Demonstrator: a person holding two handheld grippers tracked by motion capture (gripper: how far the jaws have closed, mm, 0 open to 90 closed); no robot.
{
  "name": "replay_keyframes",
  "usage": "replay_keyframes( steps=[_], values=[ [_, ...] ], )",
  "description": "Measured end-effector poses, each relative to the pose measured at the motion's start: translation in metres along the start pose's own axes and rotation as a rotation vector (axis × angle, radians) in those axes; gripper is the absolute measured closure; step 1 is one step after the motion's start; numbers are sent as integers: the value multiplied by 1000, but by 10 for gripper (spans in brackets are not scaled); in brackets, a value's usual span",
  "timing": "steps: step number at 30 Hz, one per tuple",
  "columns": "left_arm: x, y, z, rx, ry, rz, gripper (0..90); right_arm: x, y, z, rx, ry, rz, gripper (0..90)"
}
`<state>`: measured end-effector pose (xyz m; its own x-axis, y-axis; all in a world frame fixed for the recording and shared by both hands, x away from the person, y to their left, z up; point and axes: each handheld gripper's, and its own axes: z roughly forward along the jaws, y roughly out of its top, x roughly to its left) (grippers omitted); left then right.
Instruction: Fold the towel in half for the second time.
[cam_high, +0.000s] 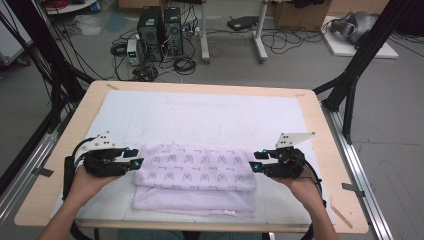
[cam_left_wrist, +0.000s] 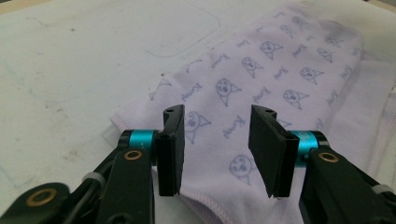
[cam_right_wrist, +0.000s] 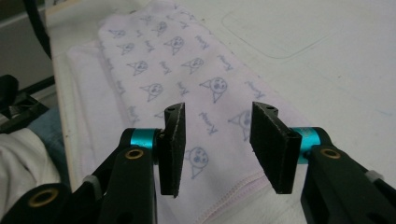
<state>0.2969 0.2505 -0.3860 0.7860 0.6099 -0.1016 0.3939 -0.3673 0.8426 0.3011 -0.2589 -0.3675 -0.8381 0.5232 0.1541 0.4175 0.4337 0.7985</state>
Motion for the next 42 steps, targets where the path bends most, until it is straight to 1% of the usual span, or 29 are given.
replay_keyframes(
  steps=[1, 3, 4, 6, 8, 9, 10, 11, 12, 14, 16, 17, 19, 21, 22, 24, 26, 29, 31, 32, 34, 36, 37, 38, 39, 40, 41, 42],
  values=[
    [-1, 0, 4, 11, -1, 6, 567, 0, 1, 4, 2, -8, -11, 543],
    [-2, -2, 13, 41, -4, 15, 594, -1, -1, 13, 9, -9, -9, 545],
    [-3, -4, 17, 62, 0, 23, 609, -2, -2, 19, 20, -10, -13, 552],
    [-6, -10, 24, 83, 12, 46, 616, -2, -8, 29, 51, -6, -12, 561],
    [-9, -18, 28, 95, 7, 44, 614, -1, -15, 38, 81, 2, -21, 566],
    [-10, -21, 30, 119, 6, 51, 612, 1, -18, 41, 87, 9, -24, 566],
    [-12, -23, 30, 143, 20, 74, 611, 3, -20, 43, 93, 12, -36, 566],
    [-13, -26, 30, 143, 20, 85, 611, 6, -22, 44, 107, 16, -42, 567],
    [-13, -28, 29, 143, 14, 77, 613, 9, -24, 44, 111, 14, -56, 570],
    [-14, -35, 28, 157, 15, 76, 612, 13, -28, 44, 121, 12, -62, 574],
    [-15, -42, 26, 168, 4, 71, 606, 16, -33, 43, 122, 23, -67, 578],
    [-15, -46, 25, 166, 3, 73, 600, 18, -36, 43, 128, 27, -68, 579],
    [-16, -51, 21, 145, -1, 59, 592, 21, -44, 44, 147, 28, -85, 577],
    [-16, -52, 19, 143, -8, 45, 582, 22, -51, 44, 172, 21, -87, 571],
    [-16, -52, 19, 144, -9, 46, 574, 22, -55, 45, 176, 21, -86, 568],
    [-19, -52, 19, 146, -3, 62, 559, 22, -58, 43, 152, 17, -84, 566],
    [-20, -51, 18, 139, -2, 66, 553, 23, -57, 41, 145, 16, -85, 560],
    [-20, -49, 15, 113, 3, 60, 554, 27, -53, 40, 129, 25, -93, 553],
    [-21, -47, 13, 98, -6, 62, 558, 29, -49, 40, 120, 38, -105, 550],
    [-23, -47, 13, 92, -18, 71, 558, 29, -49, 41, 117, 40, -107, 545],
    [-26, -47, 15, 98, -37, 93, 555, 30, -47, 45, 123, 44, -121, 543],
    [-28, -49, 20, 126, -32, 117, 559, 31, -49, 50, 145, 40, -123, 550],
    [-29, -50, 22, 140, -33, 122, 586, 31, -50, 53, 158, 38, -129, 581],
    [-30, -52, 25, 149, -26, 133, 625, 31, -52, 55, 166, 33, -136, 610],
    [-31, -53, 26, 141, -22, 134, 657, 31, -54, 56, 160, 17, -140, 664],
    [-31, -52, 26, 137, -23, 135, 705, 30, -53, 55, 159, 17, -126, 744],
    [-33, -51, 26, 130, -24, 139, 777, 27, -53, 54, 158, 48, -110, 830],
    [-34, -49, 25, 126, -21, 150, 840, 25, -52, 53, 154, 65, -99, 850]
  ],
)
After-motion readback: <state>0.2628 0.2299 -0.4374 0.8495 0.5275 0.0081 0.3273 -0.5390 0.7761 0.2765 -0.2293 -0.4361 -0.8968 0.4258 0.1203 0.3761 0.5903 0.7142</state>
